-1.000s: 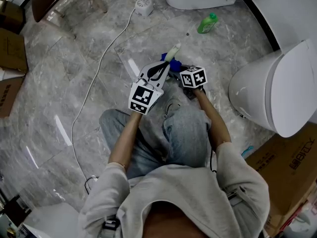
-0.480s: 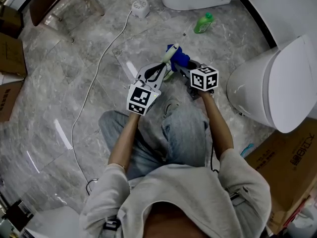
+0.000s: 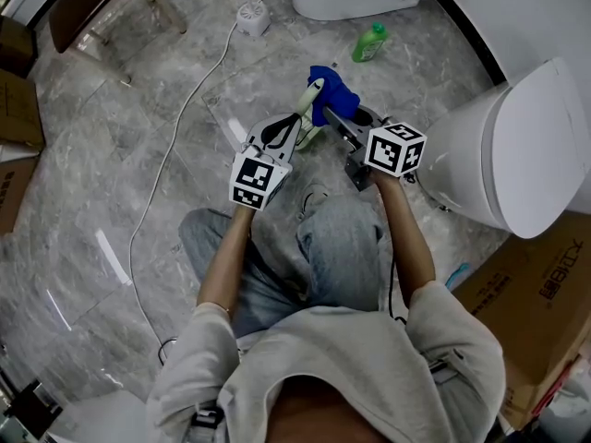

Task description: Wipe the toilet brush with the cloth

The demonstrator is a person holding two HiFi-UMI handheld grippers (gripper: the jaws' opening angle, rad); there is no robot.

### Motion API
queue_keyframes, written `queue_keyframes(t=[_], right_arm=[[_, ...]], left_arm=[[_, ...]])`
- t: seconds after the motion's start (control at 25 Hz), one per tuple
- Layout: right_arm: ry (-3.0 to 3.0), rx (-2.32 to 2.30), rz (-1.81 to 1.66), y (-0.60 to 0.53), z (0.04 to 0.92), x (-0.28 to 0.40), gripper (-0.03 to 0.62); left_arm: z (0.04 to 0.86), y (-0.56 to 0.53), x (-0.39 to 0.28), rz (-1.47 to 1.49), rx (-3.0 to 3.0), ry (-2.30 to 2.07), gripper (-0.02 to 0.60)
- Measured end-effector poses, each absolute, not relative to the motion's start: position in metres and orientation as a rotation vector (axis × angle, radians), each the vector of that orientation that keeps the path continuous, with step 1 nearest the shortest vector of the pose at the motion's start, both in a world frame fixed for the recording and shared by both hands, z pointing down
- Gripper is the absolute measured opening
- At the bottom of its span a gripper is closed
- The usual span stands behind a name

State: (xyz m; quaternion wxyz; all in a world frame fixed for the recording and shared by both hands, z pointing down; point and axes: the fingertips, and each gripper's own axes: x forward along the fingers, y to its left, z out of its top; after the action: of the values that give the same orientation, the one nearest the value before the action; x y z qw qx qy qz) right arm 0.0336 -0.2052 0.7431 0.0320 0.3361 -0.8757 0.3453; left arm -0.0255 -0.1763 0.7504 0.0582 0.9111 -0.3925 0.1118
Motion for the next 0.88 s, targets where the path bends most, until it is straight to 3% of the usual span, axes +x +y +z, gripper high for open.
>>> queue_keyframes(t=[0.88], right_arm=[[-2.604,0.863,1.237,-0.190,0.808,0.000,0.110]], left_arm=[[0.753,-0.179,-0.023,0.420,2.802,-1.168,0.020]])
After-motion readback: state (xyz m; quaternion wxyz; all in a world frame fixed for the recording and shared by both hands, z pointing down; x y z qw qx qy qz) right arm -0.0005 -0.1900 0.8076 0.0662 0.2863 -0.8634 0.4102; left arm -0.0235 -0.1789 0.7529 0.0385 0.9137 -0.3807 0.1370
